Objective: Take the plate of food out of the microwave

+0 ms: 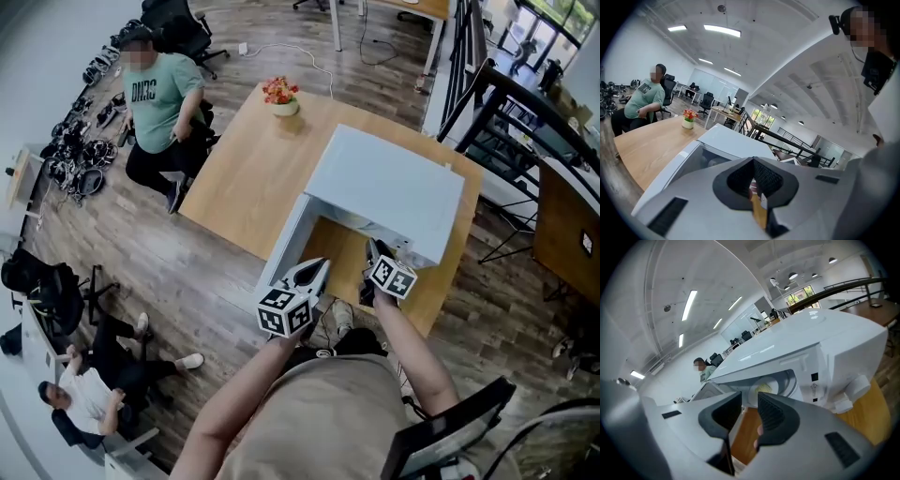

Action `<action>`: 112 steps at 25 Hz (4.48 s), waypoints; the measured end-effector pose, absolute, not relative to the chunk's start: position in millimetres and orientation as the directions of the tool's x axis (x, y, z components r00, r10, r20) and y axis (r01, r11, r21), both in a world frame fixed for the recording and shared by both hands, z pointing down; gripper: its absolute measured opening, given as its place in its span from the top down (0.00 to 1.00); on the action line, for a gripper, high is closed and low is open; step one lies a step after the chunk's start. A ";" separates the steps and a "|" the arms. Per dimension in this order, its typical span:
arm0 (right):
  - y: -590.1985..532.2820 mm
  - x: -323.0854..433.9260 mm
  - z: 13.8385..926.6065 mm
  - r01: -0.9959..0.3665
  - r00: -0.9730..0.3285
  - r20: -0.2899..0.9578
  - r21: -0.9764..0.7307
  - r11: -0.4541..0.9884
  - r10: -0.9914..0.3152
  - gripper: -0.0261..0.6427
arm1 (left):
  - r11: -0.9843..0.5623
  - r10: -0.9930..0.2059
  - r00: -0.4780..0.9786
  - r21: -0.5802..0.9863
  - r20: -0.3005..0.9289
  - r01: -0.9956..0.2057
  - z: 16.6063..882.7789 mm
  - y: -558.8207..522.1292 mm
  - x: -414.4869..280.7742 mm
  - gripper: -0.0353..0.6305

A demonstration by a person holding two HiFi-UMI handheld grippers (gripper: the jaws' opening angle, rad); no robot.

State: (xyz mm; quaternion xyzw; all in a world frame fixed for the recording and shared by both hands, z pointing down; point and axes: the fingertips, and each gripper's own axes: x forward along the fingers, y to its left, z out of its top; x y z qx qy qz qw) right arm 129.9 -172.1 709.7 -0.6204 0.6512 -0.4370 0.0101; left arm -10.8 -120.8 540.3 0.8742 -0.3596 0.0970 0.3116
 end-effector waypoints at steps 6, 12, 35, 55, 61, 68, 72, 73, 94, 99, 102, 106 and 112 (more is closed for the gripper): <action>-187.2 132.3 742.1 -0.825 -0.219 0.560 -0.544 -0.154 -0.799 0.80 | -0.543 -0.563 0.709 0.455 0.426 -0.705 560.3 -126.7 6.7 0.94; -204.7 132.3 773.1 -0.804 -0.206 0.577 -0.560 -0.200 -0.790 0.80 | -0.536 -0.537 0.716 0.475 0.446 -0.698 574.3 -127.2 12.6 0.94; -233.8 116.6 861.7 -0.475 -0.124 0.698 -0.665 -0.576 -0.705 0.70 | -0.510 -0.524 0.673 0.440 0.522 -0.739 608.5 -174.8 -7.8 0.94; -244.8 99.9 873.8 -0.311 -0.078 0.705 -0.689 -0.655 -0.705 0.86 | -0.546 -0.467 0.692 0.436 0.551 -0.715 613.7 -179.6 -31.7 0.94; -240.8 101.6 865.8 -0.241 -0.072 0.647 -0.750 -0.616 -0.759 0.95 | -0.553 -0.459 0.697 0.437 0.551 -0.709 613.0 -169.8 -39.6 0.94; -246.5 79.8 859.3 -0.171 -0.134 0.554 -0.830 -0.532 -0.822 0.81 | -0.551 -0.460 0.694 0.435 0.553 -0.712 613.1 -155.9 -50.5 0.94; -251.9 75.6 872.6 -0.040 -0.123 0.589 -0.807 -0.589 -0.799 0.73 | -0.547 -0.466 0.685 0.426 0.559 -0.720 612.2 -148.9 -57.5 0.94; -251.5 76.9 876.9 -0.009 -0.113 0.606 -0.793 -0.609 -0.787 0.73 | -0.545 -0.469 0.682 0.424 0.561 -0.723 612.0 -147.6 -59.6 0.94; -229.7 96.7 860.8 0.008 -0.069 0.539 -0.841 -0.541 -0.839 0.93 | -0.529 -0.476 0.679 0.435 0.558 -0.729 614.7 -143.0 -75.1 0.94; -219.9 100.7 849.4 -0.041 -0.093 0.492 -0.870 -0.490 -0.866 0.94 | -0.553 -0.452 0.697 0.438 0.556 -0.708 614.7 -140.7 -62.9 0.94; -213.7 106.3 849.1 -0.015 -0.091 0.478 -0.878 -0.479 -0.873 0.94 | -0.570 -0.440 0.707 0.436 0.554 -0.697 613.0 -140.5 -54.8 0.94; -206.3 113.4 845.2 -0.015 -0.101 0.457 -0.889 -0.458 -0.883 0.94 | -0.581 -0.435 0.712 0.432 0.551 -0.690 612.7 -140.5 -46.6 0.94; -194.2 113.4 831.2 -0.017 -0.147 0.424 -0.904 -0.427 -0.893 0.94 | -0.592 -0.434 0.717 0.428 0.545 -0.683 608.9 -139.3 -37.4 0.94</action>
